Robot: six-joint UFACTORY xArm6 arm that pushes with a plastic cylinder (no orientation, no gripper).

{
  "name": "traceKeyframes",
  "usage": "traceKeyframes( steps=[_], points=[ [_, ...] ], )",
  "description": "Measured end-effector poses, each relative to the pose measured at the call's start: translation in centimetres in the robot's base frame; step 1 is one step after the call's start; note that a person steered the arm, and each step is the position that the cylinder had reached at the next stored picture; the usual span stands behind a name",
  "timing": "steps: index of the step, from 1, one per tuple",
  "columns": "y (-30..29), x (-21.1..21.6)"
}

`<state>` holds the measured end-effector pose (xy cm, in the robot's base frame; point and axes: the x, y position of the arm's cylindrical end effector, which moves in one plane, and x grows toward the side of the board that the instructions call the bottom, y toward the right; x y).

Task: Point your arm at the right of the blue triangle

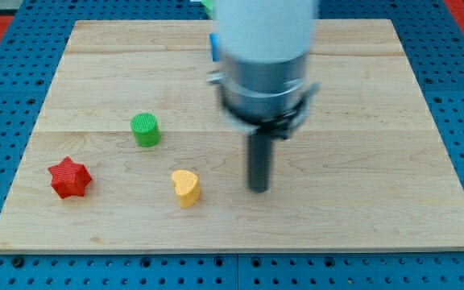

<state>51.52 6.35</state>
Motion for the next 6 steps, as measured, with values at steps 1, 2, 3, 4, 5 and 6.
traceKeyframes(
  steps=[1,2,3,4,5,6],
  points=[
    [7.9,-8.4],
    [10.0,-11.5],
    [7.2,-8.9],
    [3.1,-8.1],
    [-2.9,-8.7],
    [-6.1,-9.2]
  ],
)
